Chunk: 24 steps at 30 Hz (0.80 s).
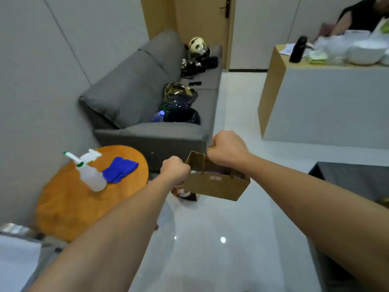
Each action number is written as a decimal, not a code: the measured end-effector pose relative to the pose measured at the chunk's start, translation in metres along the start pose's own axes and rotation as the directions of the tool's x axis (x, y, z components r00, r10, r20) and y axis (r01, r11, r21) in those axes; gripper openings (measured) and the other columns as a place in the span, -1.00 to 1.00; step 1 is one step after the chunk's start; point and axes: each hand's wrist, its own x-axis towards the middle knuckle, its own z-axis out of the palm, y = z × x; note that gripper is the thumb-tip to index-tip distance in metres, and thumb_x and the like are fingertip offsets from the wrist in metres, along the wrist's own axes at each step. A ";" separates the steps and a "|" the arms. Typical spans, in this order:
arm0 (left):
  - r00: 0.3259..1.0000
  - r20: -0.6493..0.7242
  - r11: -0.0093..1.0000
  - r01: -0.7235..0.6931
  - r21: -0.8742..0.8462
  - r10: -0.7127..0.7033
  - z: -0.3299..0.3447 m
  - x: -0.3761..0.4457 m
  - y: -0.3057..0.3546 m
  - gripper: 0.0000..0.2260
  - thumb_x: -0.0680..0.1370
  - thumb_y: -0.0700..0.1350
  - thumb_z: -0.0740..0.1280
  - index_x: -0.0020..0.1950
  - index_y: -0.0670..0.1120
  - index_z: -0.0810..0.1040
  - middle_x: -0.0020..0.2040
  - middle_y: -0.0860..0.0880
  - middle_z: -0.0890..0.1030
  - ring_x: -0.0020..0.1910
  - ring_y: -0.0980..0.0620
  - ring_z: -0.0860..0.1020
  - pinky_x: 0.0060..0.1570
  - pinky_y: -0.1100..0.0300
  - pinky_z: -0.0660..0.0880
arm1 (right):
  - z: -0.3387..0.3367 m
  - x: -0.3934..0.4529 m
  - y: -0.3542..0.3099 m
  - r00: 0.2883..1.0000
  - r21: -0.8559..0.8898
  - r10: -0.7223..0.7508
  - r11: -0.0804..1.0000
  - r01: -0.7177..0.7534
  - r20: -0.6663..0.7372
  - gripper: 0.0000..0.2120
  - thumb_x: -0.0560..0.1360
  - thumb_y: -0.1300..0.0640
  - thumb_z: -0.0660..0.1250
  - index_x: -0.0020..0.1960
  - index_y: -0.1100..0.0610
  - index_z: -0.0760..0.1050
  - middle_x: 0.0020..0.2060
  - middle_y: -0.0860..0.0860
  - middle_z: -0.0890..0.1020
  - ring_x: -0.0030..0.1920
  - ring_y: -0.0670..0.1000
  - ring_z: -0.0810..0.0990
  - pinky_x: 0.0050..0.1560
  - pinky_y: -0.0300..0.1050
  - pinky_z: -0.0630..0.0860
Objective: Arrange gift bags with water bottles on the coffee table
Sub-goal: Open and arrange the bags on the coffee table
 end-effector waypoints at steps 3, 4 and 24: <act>0.992 0.043 0.989 -0.119 0.083 0.116 0.041 0.017 0.085 -0.92 0.57 -0.15 0.31 -0.07 -0.11 0.59 -0.13 -0.12 0.65 -0.19 -0.08 0.67 -0.10 0.01 0.68 | -0.042 0.025 0.065 0.988 0.121 0.138 0.984 -0.129 -0.067 -0.89 0.40 0.17 0.38 -0.29 0.16 0.59 -0.39 0.10 0.58 -0.27 0.11 0.64 -0.25 0.04 0.65; 0.987 0.055 0.981 -0.159 0.111 0.153 0.056 0.023 0.111 -0.91 0.57 -0.15 0.30 -0.06 -0.11 0.58 -0.12 -0.12 0.64 -0.19 -0.07 0.66 -0.11 0.02 0.68 | -0.054 0.032 0.088 0.979 0.162 0.185 0.972 -0.169 -0.088 -0.89 0.40 0.19 0.38 -0.30 0.17 0.59 -0.39 0.11 0.57 -0.26 0.12 0.64 -0.25 0.05 0.65; 0.650 0.674 0.749 -0.627 0.215 0.350 0.350 0.139 0.449 -0.88 0.58 -0.20 0.28 0.03 -0.20 0.58 -0.04 -0.16 0.66 -0.23 -0.11 0.70 -0.22 0.04 0.69 | -0.177 0.122 0.443 0.529 0.545 0.837 0.512 -0.664 -0.143 -0.70 0.40 0.17 0.45 -0.36 0.10 0.34 -0.40 0.09 0.38 -0.33 0.07 0.42 -0.32 -0.06 0.32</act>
